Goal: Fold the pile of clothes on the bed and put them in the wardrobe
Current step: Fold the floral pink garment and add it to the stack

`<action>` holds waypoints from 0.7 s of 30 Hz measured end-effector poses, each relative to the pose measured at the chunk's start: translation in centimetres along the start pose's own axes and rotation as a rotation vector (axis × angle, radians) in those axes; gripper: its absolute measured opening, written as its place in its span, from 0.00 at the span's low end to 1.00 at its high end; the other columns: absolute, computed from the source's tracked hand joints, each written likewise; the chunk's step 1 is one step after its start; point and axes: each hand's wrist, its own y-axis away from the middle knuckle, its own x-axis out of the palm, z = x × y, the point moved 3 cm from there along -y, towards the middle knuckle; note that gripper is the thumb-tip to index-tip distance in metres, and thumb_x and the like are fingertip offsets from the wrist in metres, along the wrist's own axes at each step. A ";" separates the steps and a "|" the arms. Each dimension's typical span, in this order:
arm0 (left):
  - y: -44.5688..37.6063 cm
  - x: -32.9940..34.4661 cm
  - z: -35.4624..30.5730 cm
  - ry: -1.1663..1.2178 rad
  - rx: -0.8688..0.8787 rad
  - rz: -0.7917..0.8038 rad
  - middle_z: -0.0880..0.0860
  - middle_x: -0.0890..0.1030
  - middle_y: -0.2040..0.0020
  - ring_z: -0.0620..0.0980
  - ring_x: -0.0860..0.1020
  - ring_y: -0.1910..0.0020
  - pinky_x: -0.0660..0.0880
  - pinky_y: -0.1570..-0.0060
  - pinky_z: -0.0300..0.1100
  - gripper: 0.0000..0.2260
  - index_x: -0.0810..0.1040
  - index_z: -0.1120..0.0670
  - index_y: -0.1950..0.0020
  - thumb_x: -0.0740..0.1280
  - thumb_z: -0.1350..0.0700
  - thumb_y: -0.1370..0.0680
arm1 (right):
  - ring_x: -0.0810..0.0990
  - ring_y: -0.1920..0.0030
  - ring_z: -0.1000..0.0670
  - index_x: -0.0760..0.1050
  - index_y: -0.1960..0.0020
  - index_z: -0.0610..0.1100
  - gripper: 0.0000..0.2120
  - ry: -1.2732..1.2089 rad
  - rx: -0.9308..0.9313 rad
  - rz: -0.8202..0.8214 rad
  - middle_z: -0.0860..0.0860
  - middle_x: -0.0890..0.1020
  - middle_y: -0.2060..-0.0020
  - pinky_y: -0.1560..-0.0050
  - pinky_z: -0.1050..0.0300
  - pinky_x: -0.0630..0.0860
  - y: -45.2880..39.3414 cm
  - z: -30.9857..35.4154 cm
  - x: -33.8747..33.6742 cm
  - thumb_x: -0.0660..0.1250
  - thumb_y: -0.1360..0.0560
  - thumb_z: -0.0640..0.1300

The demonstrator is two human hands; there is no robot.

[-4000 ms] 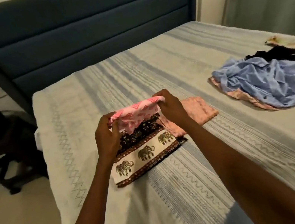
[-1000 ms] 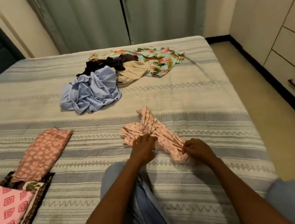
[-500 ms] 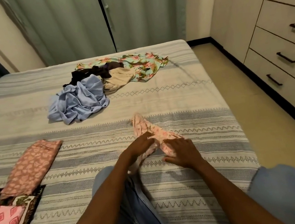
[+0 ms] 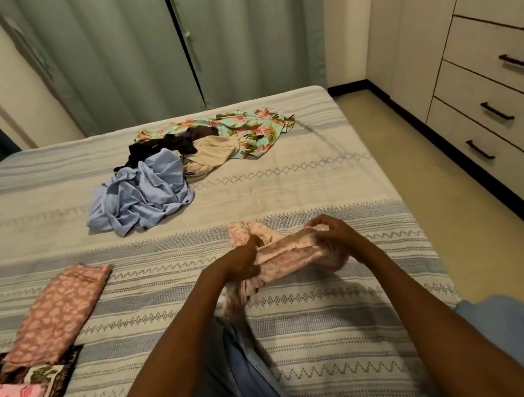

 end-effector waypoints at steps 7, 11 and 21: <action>0.4 -7.5 0.5 0.142 -0.094 -0.378 0.51 0.82 0.51 0.53 0.79 0.51 0.75 0.51 0.48 0.15 0.80 0.50 0.48 0.68 0.40 0.25 | 0.72 0.35 0.46 0.68 0.31 0.52 0.30 0.326 -0.080 0.074 0.51 0.70 0.30 0.38 0.50 0.72 -1.1 4.8 -5.5 0.76 0.29 0.50; 0.3 -12.7 -0.6 0.146 -0.091 -0.473 0.54 0.82 0.49 0.55 0.79 0.48 0.75 0.50 0.47 0.11 0.82 0.54 0.45 0.68 0.49 0.21 | 0.79 0.49 0.39 0.62 0.31 0.54 0.28 0.709 -0.114 0.084 0.43 0.79 0.46 0.54 0.47 0.74 -1.4 7.5 -7.0 0.70 0.26 0.44; 3.3 -25.0 -3.7 0.170 -0.043 -0.801 0.49 0.81 0.53 0.50 0.78 0.53 0.69 0.57 0.43 0.14 0.84 0.51 0.48 0.73 0.43 0.25 | 0.80 0.47 0.55 0.81 0.38 0.40 0.13 0.341 -0.389 -0.250 0.48 0.83 0.44 0.51 0.71 0.73 -0.5 20.1 -14.1 0.64 0.20 0.36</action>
